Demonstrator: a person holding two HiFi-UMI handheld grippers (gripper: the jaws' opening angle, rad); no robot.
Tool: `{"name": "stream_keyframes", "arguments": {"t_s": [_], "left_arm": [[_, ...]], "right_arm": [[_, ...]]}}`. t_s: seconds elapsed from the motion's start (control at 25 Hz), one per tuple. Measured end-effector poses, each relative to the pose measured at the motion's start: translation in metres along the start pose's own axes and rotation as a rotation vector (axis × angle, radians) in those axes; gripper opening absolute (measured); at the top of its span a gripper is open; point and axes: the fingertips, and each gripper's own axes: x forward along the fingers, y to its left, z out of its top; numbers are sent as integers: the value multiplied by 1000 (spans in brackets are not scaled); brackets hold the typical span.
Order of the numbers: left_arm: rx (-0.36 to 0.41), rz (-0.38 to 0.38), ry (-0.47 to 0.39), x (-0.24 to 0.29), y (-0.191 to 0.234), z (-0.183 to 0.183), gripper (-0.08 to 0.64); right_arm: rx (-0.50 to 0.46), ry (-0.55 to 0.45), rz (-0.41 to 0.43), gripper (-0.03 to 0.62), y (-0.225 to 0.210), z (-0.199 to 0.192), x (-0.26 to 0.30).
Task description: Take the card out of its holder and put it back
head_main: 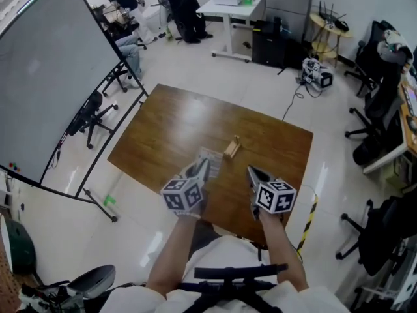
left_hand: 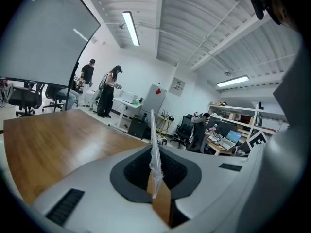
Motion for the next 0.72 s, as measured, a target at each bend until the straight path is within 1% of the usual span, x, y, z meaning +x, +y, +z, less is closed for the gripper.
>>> {"name": "stream_keyframes", "arguments": {"t_s": [0.28, 0.52, 0.6, 0.72], "left_arm": [[5, -7, 3, -11, 1, -5, 14], [6, -30, 32, 0, 6, -5, 14], [7, -33, 49, 6, 8, -5, 12], [21, -33, 89, 18, 12, -5, 12]], "right_arm": [[9, -5, 13, 6, 9, -5, 2], [19, -6, 16, 6, 8, -6, 12], [36, -15, 26, 5, 8, -5, 13], [87, -48, 46, 5, 7, 1, 15]]}}
